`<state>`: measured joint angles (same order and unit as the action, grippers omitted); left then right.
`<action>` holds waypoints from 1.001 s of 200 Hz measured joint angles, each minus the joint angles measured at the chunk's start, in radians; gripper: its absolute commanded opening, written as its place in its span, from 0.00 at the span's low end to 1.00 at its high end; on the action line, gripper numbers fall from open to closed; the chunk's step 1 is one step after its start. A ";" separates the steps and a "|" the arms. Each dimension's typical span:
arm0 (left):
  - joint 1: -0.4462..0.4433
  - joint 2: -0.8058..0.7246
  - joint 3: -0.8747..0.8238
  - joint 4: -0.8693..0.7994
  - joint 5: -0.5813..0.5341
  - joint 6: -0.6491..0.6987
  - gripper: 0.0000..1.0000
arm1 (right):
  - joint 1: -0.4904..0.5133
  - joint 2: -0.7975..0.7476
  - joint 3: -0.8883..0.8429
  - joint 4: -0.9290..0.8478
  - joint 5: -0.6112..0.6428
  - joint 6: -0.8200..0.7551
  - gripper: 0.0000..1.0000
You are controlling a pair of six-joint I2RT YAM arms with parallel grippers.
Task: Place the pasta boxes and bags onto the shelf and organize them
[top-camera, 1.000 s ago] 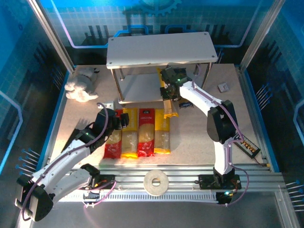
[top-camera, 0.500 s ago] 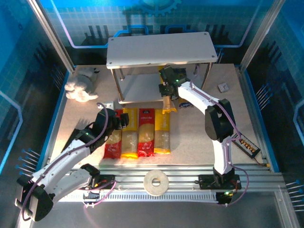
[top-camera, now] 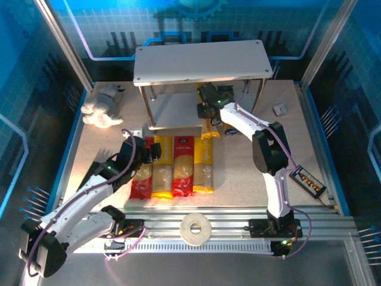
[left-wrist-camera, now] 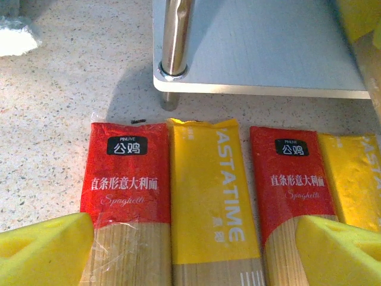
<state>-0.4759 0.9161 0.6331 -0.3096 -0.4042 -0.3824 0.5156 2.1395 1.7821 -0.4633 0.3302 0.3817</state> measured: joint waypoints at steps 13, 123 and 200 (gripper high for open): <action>0.000 0.000 0.000 0.000 -0.001 0.000 0.89 | 0.000 0.008 0.000 0.013 0.003 0.005 0.51; 0.000 0.000 0.000 0.000 -0.001 0.000 0.90 | -0.006 -0.025 -0.086 0.103 -0.033 0.033 0.82; 0.000 0.030 0.001 -0.001 0.008 -0.005 0.91 | -0.001 -0.306 -0.381 0.268 -0.068 0.005 0.88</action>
<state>-0.4763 0.9463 0.6342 -0.3103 -0.3958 -0.3874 0.5148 1.8336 1.4014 -0.1951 0.2626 0.3866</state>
